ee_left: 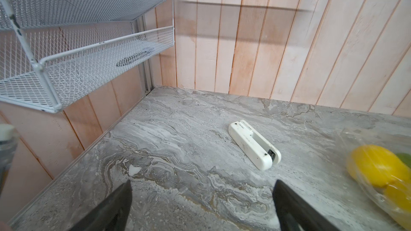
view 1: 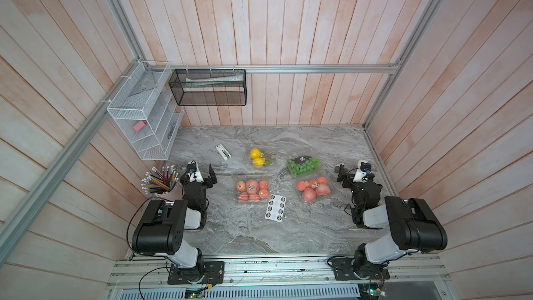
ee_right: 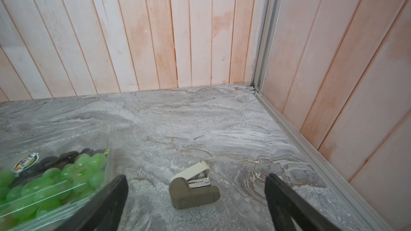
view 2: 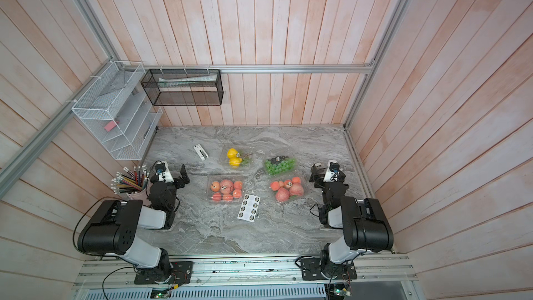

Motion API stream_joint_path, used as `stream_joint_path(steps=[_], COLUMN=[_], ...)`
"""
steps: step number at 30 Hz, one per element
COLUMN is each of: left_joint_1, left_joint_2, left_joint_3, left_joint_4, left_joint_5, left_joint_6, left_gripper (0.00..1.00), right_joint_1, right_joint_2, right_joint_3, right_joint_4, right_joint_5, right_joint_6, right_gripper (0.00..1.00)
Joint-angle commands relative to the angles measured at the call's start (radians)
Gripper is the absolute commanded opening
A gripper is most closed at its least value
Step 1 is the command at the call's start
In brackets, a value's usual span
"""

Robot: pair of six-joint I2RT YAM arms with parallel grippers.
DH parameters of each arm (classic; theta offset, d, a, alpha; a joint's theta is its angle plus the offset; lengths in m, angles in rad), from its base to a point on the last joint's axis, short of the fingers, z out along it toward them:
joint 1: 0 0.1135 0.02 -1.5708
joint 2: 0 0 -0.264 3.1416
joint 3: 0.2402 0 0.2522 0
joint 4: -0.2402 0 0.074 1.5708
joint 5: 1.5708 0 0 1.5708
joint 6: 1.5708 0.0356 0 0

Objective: Label fruit boxes
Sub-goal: Reset both arms

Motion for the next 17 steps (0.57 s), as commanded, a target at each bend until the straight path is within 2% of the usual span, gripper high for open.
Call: stream_joint_path(steps=[1,17], left_joint_1=[0.003,0.002], left_joint_2=[-0.002,-0.001], left_joint_3=[0.0,-0.004], left_joint_4=[-0.004,0.001], left_joint_5=[0.017,0.018], left_joint_6=[-0.002,0.0], left_gripper=[1.0,1.0], right_joint_1=[-0.002,-0.001], right_joint_2=[0.008,0.008], right_joint_3=[-0.007,-0.004], right_joint_4=[0.005,0.003], right_joint_5=[-0.003,-0.006], right_joint_6=[-0.005,-0.005], right_gripper=[0.98,0.98])
